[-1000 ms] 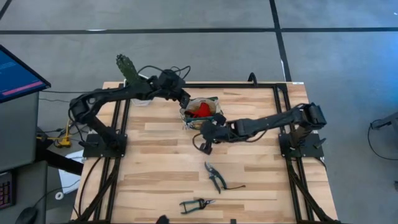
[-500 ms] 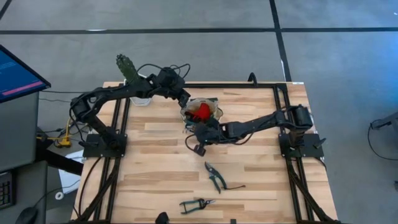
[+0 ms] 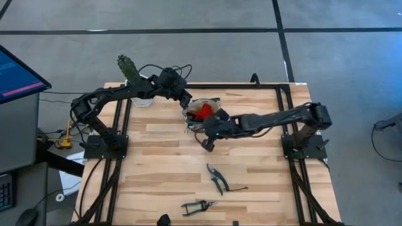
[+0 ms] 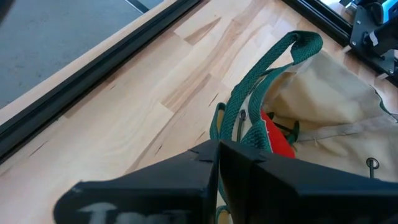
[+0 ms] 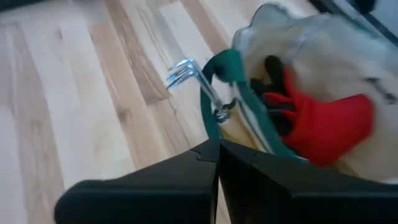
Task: Pick & Place Garden tools in Gardening bag
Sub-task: Adjust the gardening bag on the table
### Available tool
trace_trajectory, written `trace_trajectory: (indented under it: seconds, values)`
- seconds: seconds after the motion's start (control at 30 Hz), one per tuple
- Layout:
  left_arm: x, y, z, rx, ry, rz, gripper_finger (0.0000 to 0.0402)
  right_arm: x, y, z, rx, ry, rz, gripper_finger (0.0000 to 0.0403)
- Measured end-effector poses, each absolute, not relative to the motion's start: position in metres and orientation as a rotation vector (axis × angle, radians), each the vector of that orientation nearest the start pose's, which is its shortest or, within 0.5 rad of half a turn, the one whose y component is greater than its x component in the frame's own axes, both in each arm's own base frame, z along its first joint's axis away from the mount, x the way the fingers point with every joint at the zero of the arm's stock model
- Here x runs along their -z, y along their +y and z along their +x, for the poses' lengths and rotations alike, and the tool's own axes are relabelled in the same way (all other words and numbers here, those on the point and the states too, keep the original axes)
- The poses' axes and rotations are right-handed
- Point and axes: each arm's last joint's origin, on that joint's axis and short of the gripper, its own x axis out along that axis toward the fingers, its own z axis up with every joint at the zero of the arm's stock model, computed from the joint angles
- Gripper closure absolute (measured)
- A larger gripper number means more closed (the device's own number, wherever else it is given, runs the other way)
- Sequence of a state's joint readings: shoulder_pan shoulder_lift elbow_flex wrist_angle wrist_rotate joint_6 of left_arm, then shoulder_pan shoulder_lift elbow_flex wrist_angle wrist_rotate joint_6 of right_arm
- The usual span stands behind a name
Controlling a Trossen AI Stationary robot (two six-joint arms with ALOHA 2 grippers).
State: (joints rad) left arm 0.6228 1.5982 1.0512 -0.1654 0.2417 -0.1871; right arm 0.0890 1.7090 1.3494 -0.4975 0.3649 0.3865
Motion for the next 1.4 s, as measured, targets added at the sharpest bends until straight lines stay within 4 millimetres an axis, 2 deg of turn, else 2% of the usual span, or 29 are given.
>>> trace_trajectory:
  seconds: [0.17,0.33,0.5,0.63,0.8,0.93,1.2,1.4]
  values:
    - [-0.228,0.193,0.280,-0.427,0.620,-0.480,0.0400,-0.295,0.037,0.359,0.376,0.707,0.201,0.0403]
    - [-0.228,0.193,0.280,-0.428,0.620,-0.480,0.0400,-0.300,0.060,0.361,0.297,0.719,0.254,0.0403]
    - [-0.228,0.193,0.280,-0.421,0.624,-0.457,0.0400,-0.278,0.078,0.370,0.266,0.779,0.294,0.0403]
    - [-0.228,0.193,0.280,-0.420,0.624,-0.455,0.0400,-0.254,0.081,0.384,0.246,0.833,0.323,0.0403]
    - [-0.228,0.193,0.280,-0.421,0.625,-0.455,0.0400,-0.214,0.072,0.398,0.305,0.934,0.319,0.0403]
    - [-0.220,0.195,0.283,-0.421,0.650,-0.466,0.0400,-0.194,0.057,0.407,0.340,0.977,0.334,0.0403]
    - [-0.182,0.194,0.297,-0.336,0.752,-0.544,0.0400,-0.184,0.026,0.410,0.489,0.973,0.314,0.0403]
    - [-0.175,0.178,0.308,-0.253,0.779,-0.550,0.0400,-0.181,0.003,0.404,0.569,1.042,0.292,0.0403]
